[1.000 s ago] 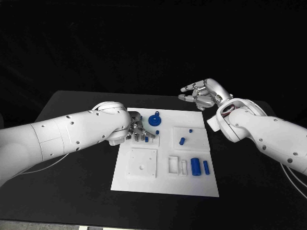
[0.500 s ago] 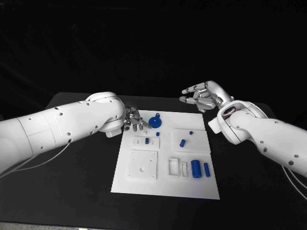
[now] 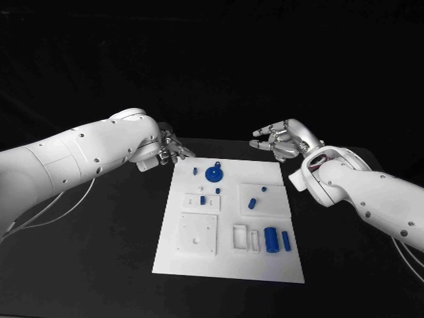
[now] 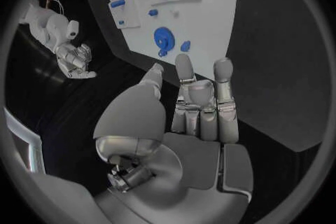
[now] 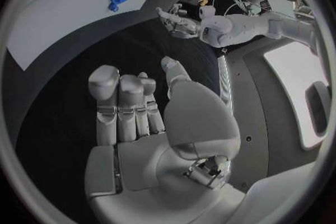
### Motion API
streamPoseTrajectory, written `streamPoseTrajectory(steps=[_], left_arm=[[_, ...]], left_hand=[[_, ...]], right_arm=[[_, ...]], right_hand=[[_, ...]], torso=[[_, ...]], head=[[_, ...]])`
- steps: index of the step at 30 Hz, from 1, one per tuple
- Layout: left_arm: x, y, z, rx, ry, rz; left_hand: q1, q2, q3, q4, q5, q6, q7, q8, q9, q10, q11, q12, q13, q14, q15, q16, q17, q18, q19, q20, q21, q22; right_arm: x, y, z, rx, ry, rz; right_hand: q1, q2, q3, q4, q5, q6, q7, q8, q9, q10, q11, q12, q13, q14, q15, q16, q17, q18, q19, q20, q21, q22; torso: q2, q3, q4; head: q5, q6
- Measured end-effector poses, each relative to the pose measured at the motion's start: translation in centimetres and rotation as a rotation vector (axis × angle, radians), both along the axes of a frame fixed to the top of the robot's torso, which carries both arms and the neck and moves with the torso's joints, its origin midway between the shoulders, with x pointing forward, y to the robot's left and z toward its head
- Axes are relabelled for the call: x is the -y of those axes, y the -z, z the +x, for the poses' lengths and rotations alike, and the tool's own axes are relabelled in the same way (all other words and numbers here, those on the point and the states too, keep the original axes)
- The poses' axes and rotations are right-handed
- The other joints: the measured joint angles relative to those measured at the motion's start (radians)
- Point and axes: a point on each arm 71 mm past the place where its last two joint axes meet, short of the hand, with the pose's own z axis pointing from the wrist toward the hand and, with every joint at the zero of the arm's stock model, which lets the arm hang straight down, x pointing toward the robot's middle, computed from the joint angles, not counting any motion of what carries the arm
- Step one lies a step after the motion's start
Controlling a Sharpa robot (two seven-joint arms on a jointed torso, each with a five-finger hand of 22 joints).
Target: Assemble the parts on the task board
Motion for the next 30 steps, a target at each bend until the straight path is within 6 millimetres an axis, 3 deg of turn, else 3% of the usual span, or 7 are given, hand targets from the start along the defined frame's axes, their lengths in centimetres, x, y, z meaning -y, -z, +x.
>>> streamPoseTrajectory(steps=[8, 18, 30], left_arm=[[-0.1, -0.2, 1.4, -0.035, -0.002, 0.017], [0.3, 0.2, 2.1, -0.086, 0.023, 0.046], [0.3, 0.8, 2.3, -0.124, 0.047, 0.079]], left_hand=[[-0.015, -0.033, 0.027, 0.033, -0.016, -0.013, 0.003, 0.000, -0.030, 0.002, 0.002, -0.011, 0.006, -0.006, 0.006, 0.002, -0.007, 0.000, -0.004, 0.004, 0.000, 0.000], [-0.015, -0.033, 0.035, 0.040, -0.020, -0.013, 0.003, 0.000, -0.032, 0.002, 0.002, -0.011, 0.010, -0.006, 0.006, 0.010, -0.004, 0.000, -0.004, 0.003, 0.000, 0.000], [-0.023, -0.048, 0.042, 0.064, -0.025, 0.003, -0.006, 0.006, 0.003, 0.002, 0.002, -0.009, 0.013, -0.006, 0.006, 0.025, 0.008, 0.000, -0.004, 0.003, 0.001, 0.000]], right_arm=[[-0.2, -0.1, -0.2, 0.003, -0.008, 0.003], [-0.5, -0.7, -0.3, 0.013, -0.016, 0.010], [-0.8, -1.3, -0.3, 0.025, -0.020, 0.019]], right_hand=[[-0.003, 0.003, 0.003, 0.003, 0.000, 0.000, 0.000, 0.000, 0.000, 0.000, 0.000, 0.000, 0.000, 0.000, 0.000, 0.000, 0.000, 0.000, 0.000, 0.000, 0.000, 0.000], [-0.007, -0.001, 0.000, 0.006, 0.000, 0.000, 0.000, 0.000, 0.000, 0.000, 0.000, -0.003, -0.002, 0.000, 0.000, -0.004, -0.003, 0.000, 0.000, 0.000, -0.004, 0.000], [-0.007, -0.001, 0.000, 0.011, 0.004, 0.000, 0.000, 0.000, 0.000, 0.000, 0.000, -0.003, -0.002, 0.000, 0.000, -0.006, -0.004, 0.000, 0.000, 0.000, -0.004, 0.000]], torso=[[0.014, -0.0033, -0.0106], [0.037, -0.0063, -0.0279], [0.050, -0.0063, -0.0377]], head=[[0.006, 0.014], [0.030, 0.032], [0.037, 0.038]])
